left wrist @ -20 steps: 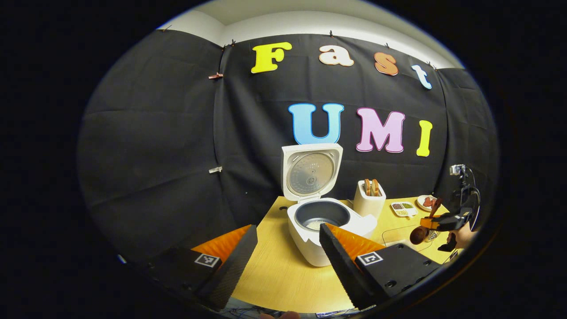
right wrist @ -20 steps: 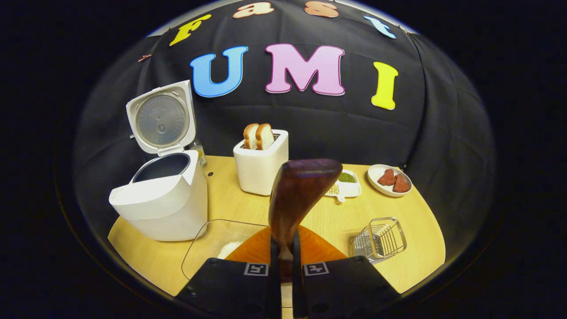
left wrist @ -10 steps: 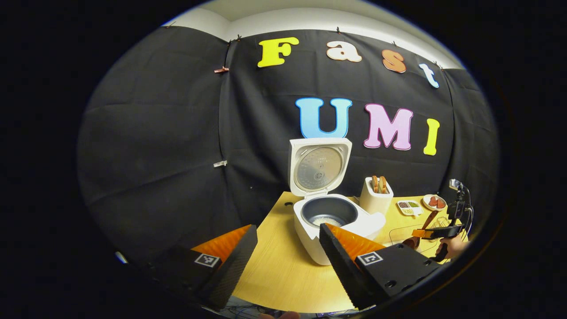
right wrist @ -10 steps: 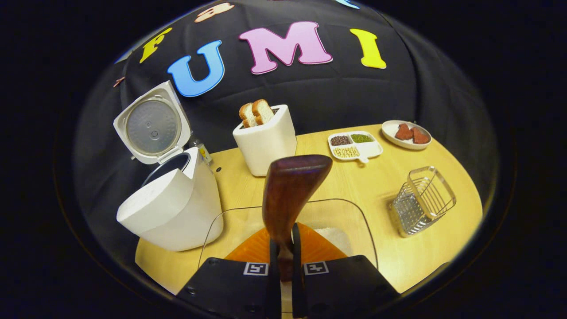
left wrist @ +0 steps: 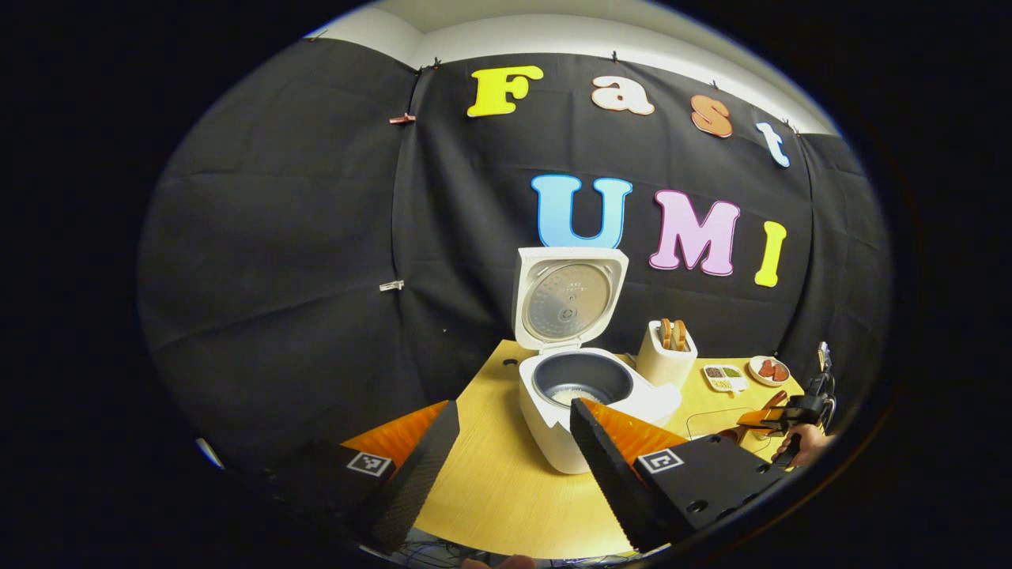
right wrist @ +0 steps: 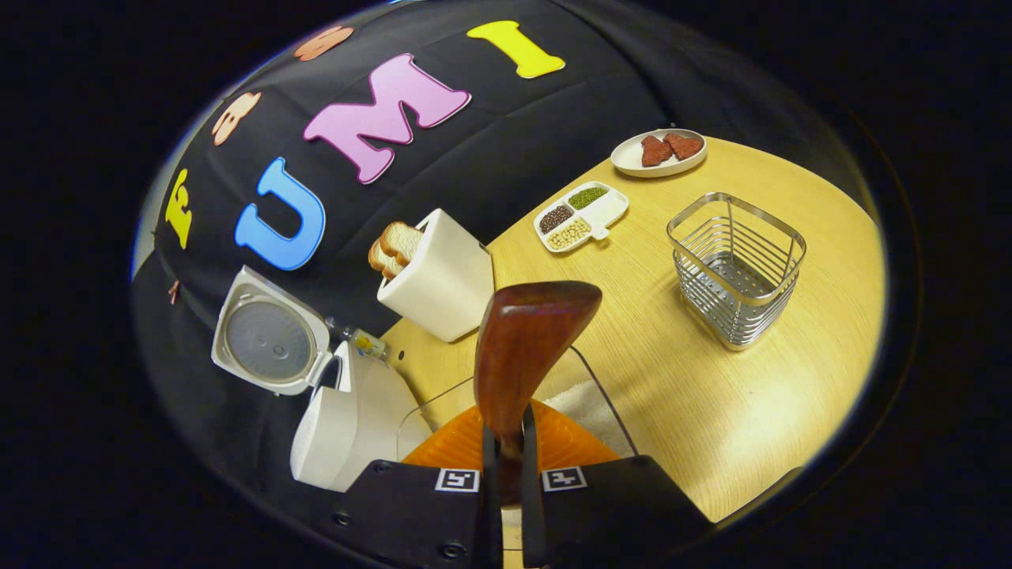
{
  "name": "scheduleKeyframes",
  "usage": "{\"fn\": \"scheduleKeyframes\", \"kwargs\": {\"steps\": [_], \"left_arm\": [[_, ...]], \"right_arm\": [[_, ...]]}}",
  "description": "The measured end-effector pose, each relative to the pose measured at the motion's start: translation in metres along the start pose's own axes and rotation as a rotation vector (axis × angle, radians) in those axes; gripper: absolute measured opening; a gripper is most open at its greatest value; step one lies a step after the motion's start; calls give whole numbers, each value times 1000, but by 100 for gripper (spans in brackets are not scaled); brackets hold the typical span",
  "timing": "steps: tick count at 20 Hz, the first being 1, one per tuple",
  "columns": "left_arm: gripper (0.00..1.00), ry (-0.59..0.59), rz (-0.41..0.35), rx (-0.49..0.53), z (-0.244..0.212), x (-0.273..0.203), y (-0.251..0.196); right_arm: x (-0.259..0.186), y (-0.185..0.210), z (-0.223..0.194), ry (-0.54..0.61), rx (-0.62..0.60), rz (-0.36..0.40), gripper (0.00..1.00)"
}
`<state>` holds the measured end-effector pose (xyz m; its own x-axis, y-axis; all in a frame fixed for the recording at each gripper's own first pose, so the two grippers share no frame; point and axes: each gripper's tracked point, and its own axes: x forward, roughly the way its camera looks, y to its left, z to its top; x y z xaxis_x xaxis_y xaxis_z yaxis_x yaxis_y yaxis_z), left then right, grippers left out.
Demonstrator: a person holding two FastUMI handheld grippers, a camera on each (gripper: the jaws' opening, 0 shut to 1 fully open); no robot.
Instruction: Close the left gripper, press the button to open the rice cooker; take a wooden spoon from the chopstick holder with the right hand, scoop a spoonful of rice and pour it into the rice cooker, then put the wooden spoon back into the chopstick holder.
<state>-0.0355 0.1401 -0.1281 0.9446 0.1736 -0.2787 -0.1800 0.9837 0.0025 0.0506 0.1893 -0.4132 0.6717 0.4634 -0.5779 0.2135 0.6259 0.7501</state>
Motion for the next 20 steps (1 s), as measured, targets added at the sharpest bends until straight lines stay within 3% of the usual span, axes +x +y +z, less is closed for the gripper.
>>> {"fn": "scheduleKeyframes", "kwargs": {"steps": [9, 15, 20], "left_arm": [[97, -20, -25, -7, 4, -11, -11], [98, -14, -46, -41, 0, -8, -20], [96, -29, -52, -98, 2, -4, -20]], "right_arm": [[-37, 29, 49, -80, 222, 107, 14], [-62, 61, 69, -100, 211, 108, 14], [-77, 117, 88, -117, 192, 156, 14]]}}
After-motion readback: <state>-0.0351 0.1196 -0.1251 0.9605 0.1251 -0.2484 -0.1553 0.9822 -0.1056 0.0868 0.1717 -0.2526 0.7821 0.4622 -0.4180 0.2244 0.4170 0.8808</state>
